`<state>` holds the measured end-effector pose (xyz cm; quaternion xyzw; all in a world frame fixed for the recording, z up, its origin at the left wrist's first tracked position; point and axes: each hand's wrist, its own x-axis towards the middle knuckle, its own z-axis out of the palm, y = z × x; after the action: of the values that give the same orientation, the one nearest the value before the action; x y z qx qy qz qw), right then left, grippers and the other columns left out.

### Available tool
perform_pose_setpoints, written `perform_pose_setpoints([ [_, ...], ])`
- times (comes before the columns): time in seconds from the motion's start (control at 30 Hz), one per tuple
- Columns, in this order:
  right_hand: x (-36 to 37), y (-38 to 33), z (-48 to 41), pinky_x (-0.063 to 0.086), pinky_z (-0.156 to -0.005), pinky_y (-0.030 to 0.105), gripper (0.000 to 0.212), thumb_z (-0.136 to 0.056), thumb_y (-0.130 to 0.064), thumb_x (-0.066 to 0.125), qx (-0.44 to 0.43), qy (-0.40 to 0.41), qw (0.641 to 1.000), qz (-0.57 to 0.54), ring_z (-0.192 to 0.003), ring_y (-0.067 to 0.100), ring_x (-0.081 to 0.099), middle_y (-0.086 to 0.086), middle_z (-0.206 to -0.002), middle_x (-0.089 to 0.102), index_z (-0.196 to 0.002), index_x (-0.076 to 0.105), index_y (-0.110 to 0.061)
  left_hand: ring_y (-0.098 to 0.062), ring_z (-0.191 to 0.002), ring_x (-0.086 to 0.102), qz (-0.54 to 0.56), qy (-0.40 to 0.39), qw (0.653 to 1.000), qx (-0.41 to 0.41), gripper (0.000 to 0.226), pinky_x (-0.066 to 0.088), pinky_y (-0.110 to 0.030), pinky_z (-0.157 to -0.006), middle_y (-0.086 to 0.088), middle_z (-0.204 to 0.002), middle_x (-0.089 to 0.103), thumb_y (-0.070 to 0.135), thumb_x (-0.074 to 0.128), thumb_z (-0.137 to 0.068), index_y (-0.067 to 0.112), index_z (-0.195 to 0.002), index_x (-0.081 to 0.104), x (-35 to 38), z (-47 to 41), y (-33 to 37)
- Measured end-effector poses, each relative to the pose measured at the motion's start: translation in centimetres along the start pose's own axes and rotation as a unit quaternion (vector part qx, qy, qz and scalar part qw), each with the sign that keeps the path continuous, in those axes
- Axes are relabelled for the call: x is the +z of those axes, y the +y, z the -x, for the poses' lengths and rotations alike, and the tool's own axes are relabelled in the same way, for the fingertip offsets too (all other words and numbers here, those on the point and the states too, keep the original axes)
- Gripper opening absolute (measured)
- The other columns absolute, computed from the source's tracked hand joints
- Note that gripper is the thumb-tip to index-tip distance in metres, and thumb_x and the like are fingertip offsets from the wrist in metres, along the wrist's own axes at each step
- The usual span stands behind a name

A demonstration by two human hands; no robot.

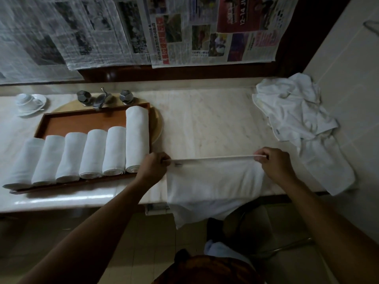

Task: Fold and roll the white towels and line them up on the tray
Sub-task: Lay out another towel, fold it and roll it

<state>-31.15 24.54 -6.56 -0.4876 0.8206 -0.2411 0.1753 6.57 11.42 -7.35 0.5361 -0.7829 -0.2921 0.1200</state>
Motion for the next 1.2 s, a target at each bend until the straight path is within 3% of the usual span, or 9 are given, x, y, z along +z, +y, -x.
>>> perform_pose_setpoints([
  [0.1, -0.5, -0.4, -4.5, 0.051, -0.075, 0.031, 0.006, -0.091, -0.014, 0.075, -0.010, 0.037, 0.999, -0.004, -0.081, 0.018, 0.068, 0.001, -0.089, 0.076, -0.093, 0.077, -0.020, -0.018, -0.088, 0.065, 0.020, 0.048, 0.999, 0.003, 0.014, 0.045, -0.025, -0.075, -0.005, -0.095, 0.072, 0.013, 0.064, -0.101, 0.008, -0.103, 0.077, -0.7, -3.7, 1.5],
  [0.17, -1.1, -0.9, -8.1, 0.053, -0.078, 0.034, 0.002, -0.090, -0.019, 0.076, -0.028, 0.063, 0.998, -0.004, -0.083, 0.020, 0.069, 0.001, -0.089, 0.076, -0.092, 0.077, -0.018, -0.013, -0.084, 0.061, 0.023, 0.092, 0.996, 0.002, 0.013, 0.041, -0.017, -0.069, -0.006, -0.095, 0.074, 0.014, 0.066, -0.099, 0.008, -0.103, 0.078, -1.6, -6.8, 2.4],
  [0.3, -2.4, -2.2, -15.8, 0.053, -0.078, 0.034, 0.016, -0.091, -0.027, 0.077, -0.050, 0.087, 0.995, -0.027, -0.081, 0.021, 0.067, 0.003, -0.088, 0.074, -0.096, 0.076, -0.012, -0.010, -0.079, 0.061, 0.005, 0.133, 0.991, 0.015, 0.014, 0.035, -0.008, -0.063, -0.005, -0.095, 0.075, 0.016, 0.066, -0.100, 0.009, -0.103, 0.078, -3.6, -13.6, 4.2],
  [0.43, -3.0, -3.9, -23.6, 0.046, -0.075, 0.028, 0.021, -0.093, -0.027, 0.075, -0.074, 0.098, 0.991, -0.046, -0.083, 0.019, 0.065, 0.006, -0.094, 0.073, -0.104, 0.075, -0.009, -0.006, -0.072, 0.062, -0.005, 0.167, 0.986, 0.006, 0.012, 0.037, -0.014, -0.061, 0.005, -0.087, 0.070, 0.020, 0.067, -0.099, 0.012, -0.100, 0.077, -5.3, -20.8, 5.3],
  [0.53, -2.5, -5.3, -28.9, 0.043, -0.076, 0.025, 0.025, -0.094, -0.028, 0.074, -0.087, 0.099, 0.990, -0.043, -0.086, 0.019, 0.064, 0.007, -0.098, 0.073, -0.105, 0.074, -0.006, -0.019, -0.085, 0.069, -0.023, 0.188, 0.982, -0.008, 0.013, 0.042, -0.025, -0.070, -0.002, -0.094, 0.077, 0.022, 0.068, -0.098, 0.015, -0.100, 0.079, -6.2, -26.0, 5.3],
  [0.73, 0.6, -6.4, -38.1, 0.039, -0.062, 0.017, 0.018, -0.095, -0.029, 0.073, -0.089, 0.069, 0.993, -0.020, -0.080, 0.012, 0.060, -0.003, -0.088, 0.063, -0.103, 0.069, -0.013, -0.021, -0.099, 0.068, -0.014, 0.226, 0.973, -0.048, 0.016, 0.041, -0.029, -0.077, -0.002, -0.108, 0.077, 0.025, 0.069, -0.096, 0.019, -0.107, 0.079, -6.3, -35.4, 3.7],
  [0.9, 4.4, -4.9, -44.3, 0.057, -0.079, 0.039, 0.016, -0.095, -0.033, 0.072, -0.043, 0.054, 0.998, 0.000, -0.087, 0.021, 0.067, 0.000, -0.090, 0.069, -0.099, 0.069, -0.018, -0.022, -0.099, 0.070, 0.012, 0.232, 0.969, -0.087, 0.021, 0.046, -0.027, -0.077, -0.002, -0.105, 0.079, 0.024, 0.075, -0.088, 0.020, -0.108, 0.080, -3.5, -41.1, 1.9],
  [1.03, 8.1, -3.3, -46.1, 0.044, -0.066, 0.024, 0.017, -0.095, -0.025, 0.074, 0.012, 0.009, 0.999, -0.040, -0.082, 0.022, 0.065, 0.002, -0.084, 0.064, -0.102, 0.070, -0.010, -0.020, -0.099, 0.070, 0.017, 0.211, 0.966, -0.149, 0.014, 0.051, -0.028, -0.085, -0.001, -0.104, 0.079, 0.025, 0.080, -0.086, 0.018, -0.098, 0.082, -0.5, -43.7, -0.2],
  [1.2, 11.3, -2.0, -47.3, 0.053, -0.079, 0.034, 0.021, -0.092, -0.024, 0.077, 0.055, 0.044, 0.996, -0.060, -0.089, 0.025, 0.066, 0.003, -0.090, 0.065, -0.104, 0.068, -0.010, -0.028, -0.109, 0.066, 0.031, 0.192, 0.960, -0.203, 0.024, 0.048, -0.030, -0.092, -0.008, -0.114, 0.074, 0.030, 0.080, -0.088, 0.018, -0.109, 0.079, 1.9, -45.7, -2.2],
])
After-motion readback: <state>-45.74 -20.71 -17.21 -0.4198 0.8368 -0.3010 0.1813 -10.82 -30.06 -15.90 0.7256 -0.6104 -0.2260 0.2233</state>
